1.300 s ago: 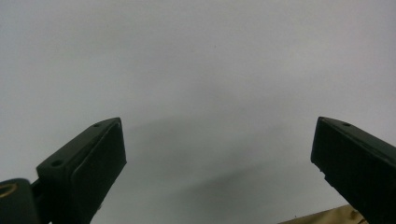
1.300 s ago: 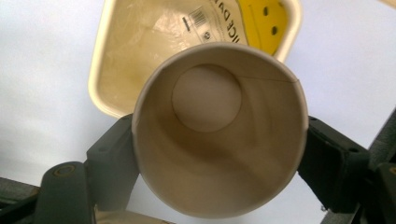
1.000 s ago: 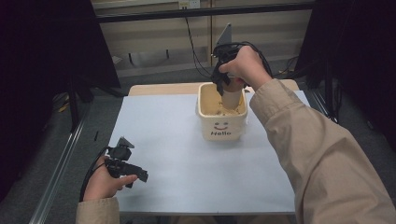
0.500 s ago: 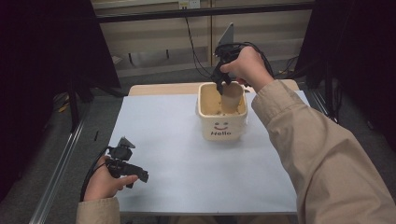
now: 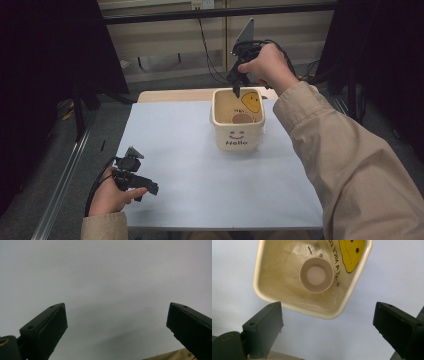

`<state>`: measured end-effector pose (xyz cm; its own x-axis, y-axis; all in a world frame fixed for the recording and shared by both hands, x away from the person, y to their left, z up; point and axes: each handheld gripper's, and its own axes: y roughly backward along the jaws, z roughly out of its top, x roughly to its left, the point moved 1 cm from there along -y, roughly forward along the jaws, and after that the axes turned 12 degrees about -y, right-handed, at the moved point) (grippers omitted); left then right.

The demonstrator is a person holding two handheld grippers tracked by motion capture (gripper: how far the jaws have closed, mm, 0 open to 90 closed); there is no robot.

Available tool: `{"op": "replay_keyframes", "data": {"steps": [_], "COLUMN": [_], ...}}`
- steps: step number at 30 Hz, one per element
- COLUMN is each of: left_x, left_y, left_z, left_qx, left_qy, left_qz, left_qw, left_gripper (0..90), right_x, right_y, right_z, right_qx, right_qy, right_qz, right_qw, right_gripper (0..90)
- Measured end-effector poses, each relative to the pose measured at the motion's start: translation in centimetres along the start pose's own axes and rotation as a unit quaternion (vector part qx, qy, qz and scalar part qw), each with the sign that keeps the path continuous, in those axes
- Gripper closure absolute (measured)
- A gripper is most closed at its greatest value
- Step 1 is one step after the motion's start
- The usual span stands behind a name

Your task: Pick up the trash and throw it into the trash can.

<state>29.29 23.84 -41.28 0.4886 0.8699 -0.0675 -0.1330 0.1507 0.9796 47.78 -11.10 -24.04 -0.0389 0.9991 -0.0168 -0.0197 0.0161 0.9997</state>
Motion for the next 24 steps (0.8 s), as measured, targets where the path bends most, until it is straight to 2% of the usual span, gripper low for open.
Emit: {"op": "replay_keyframes", "data": {"steps": [6, 13, 17, 24], "left_x": [-0.1, -0.1, 0.0, -0.1], "left_y": [-0.1, -0.2, -0.1, -0.1], "left_z": [0.1, 0.1, 0.0, -0.1], "left_qx": [-0.004, 0.0, -0.001, -0.003], "left_qy": [-0.001, -0.001, -0.003, 0.006], "left_qz": [0.001, 0.001, 0.004, 0.001], "left_qw": [1.0, 1.0, 1.0, 1.0], "left_gripper": [3.0, 3.0, 3.0, 3.0], "right_x": [-0.3, -0.9, -1.1, -0.9], "right_y": [2.4, 5.5, 5.9, 5.7], "right_z": [-0.4, -0.7, -0.8, -0.9], "right_qx": [-0.006, -0.025, -0.025, -0.028], "right_qy": [-0.007, -0.007, -0.007, -0.001], "right_qz": [0.006, 0.01, 0.012, 0.006], "right_qw": [0.9999, 0.9996, 0.9996, 0.9996], "right_gripper": [9.0, 8.6, 8.7, 8.6]}}
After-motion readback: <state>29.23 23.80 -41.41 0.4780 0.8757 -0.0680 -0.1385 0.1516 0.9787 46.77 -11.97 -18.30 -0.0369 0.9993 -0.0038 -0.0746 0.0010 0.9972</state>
